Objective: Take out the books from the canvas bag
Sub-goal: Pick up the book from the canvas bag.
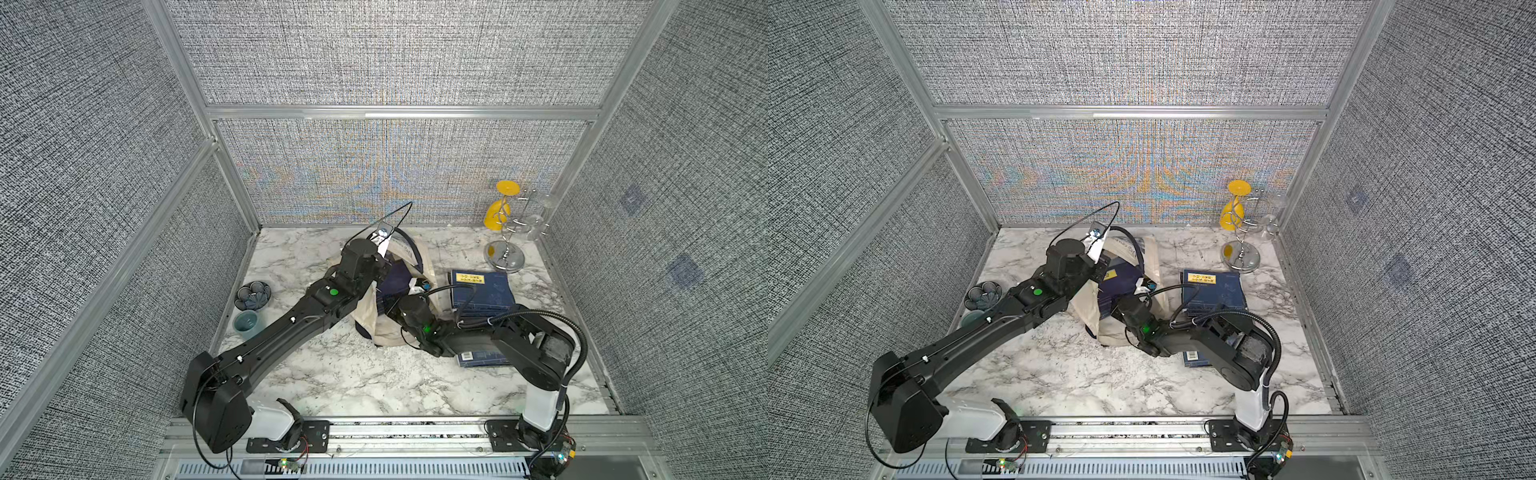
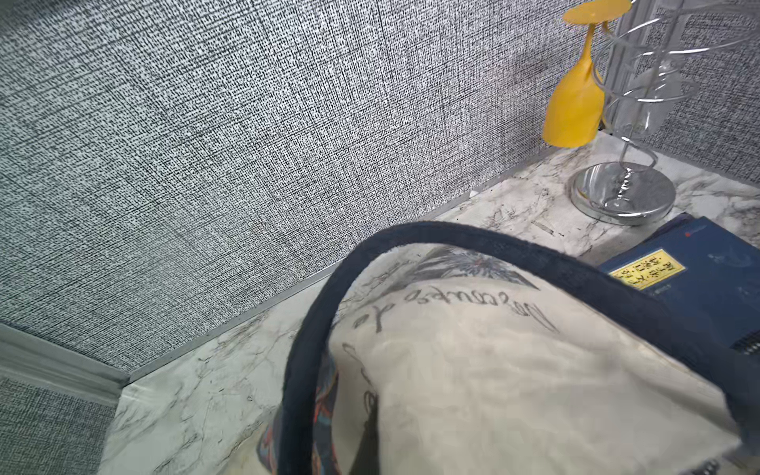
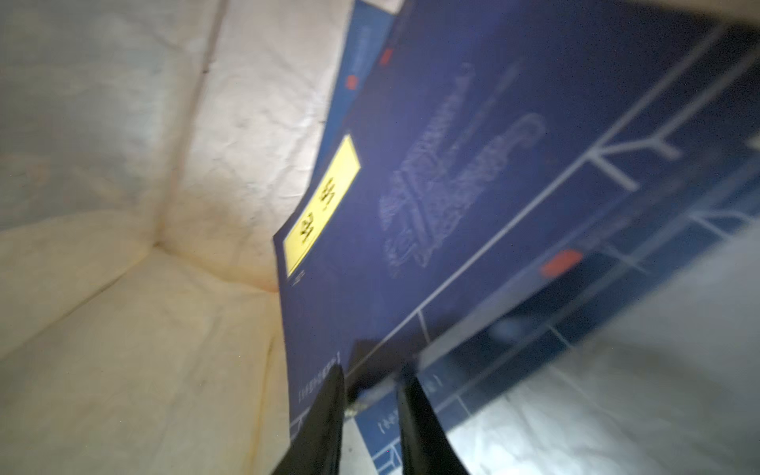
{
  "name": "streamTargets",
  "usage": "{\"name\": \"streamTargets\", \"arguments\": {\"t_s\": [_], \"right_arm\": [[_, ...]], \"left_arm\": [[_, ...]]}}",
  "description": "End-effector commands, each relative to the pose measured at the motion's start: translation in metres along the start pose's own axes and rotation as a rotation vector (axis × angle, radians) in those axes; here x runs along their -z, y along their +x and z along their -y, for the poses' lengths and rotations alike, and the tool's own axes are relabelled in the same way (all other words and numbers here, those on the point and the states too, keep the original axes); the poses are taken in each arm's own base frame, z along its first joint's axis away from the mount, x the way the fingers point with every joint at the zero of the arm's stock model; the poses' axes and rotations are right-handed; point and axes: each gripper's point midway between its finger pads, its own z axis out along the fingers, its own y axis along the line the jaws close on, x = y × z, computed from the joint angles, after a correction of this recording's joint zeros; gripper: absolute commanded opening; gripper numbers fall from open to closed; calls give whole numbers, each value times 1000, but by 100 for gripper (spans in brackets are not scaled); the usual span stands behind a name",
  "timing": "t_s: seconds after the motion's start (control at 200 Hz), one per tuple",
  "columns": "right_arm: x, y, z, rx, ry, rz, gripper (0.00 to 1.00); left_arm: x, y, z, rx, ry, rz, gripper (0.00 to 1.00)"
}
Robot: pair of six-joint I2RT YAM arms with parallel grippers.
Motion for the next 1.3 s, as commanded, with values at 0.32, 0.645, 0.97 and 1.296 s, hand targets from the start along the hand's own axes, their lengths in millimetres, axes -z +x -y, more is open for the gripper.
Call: {"name": "streamTargets", "arguments": {"t_s": [0.32,0.645,0.97,1.296], "right_arm": [[-27,-22,-1,-17,1,76,30],[-31,-30,-18,29,-52,78,7],[-10,-29,-32,84,-159,43,0],[27,-34,-50,185,-258,30,0]], "left_arm": [[-6,-11,-1,23,-13,35,0],[-21,3,-3,24,11,1,0],[-42,26,-26,73,-45,-76,0],[-54,40,-39,119,-69,-136,0]]}}
